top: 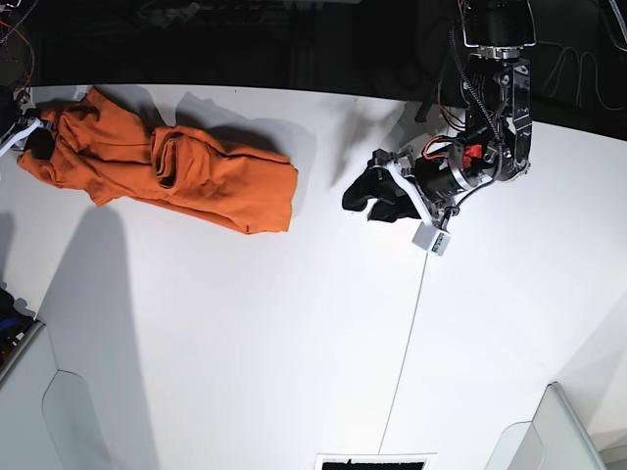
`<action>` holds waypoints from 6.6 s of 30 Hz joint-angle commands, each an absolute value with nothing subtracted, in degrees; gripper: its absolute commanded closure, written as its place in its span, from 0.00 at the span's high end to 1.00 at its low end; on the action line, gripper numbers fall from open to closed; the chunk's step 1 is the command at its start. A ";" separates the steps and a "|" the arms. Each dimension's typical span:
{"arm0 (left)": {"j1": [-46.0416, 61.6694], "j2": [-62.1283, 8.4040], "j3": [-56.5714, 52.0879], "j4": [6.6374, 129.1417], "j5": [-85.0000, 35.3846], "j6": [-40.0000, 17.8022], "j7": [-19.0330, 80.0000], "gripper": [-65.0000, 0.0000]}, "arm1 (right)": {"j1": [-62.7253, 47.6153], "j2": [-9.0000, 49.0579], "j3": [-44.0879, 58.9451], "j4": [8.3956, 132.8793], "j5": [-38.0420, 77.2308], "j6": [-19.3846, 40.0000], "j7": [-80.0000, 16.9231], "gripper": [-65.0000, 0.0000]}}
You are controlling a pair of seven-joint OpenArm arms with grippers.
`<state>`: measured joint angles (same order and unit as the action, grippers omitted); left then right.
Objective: Layout the t-shirt on the table in an organized manner, then fold the t-shirt properly
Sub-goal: 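Release the fold and regrasp the folded bundle's edge with the left gripper, then grasp the bundle with both grippers and fold it together, then press the left gripper onto the bundle and fold its edge over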
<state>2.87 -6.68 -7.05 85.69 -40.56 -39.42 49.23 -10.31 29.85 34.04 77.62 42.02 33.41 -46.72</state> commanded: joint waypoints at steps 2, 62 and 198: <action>1.93 -6.81 -5.13 86.28 -41.93 -40.00 47.79 0.67 | -9.85 31.38 34.41 79.57 43.83 33.23 -46.13 0.00; 1.91 -6.09 11.81 75.53 -33.12 -40.00 42.19 0.67 | 7.57 5.91 17.02 105.23 36.16 33.19 -49.74 0.47; 3.64 -16.97 13.47 100.68 -54.02 -40.00 56.47 0.67 | 5.56 11.55 11.99 89.56 27.94 32.53 -41.67 0.00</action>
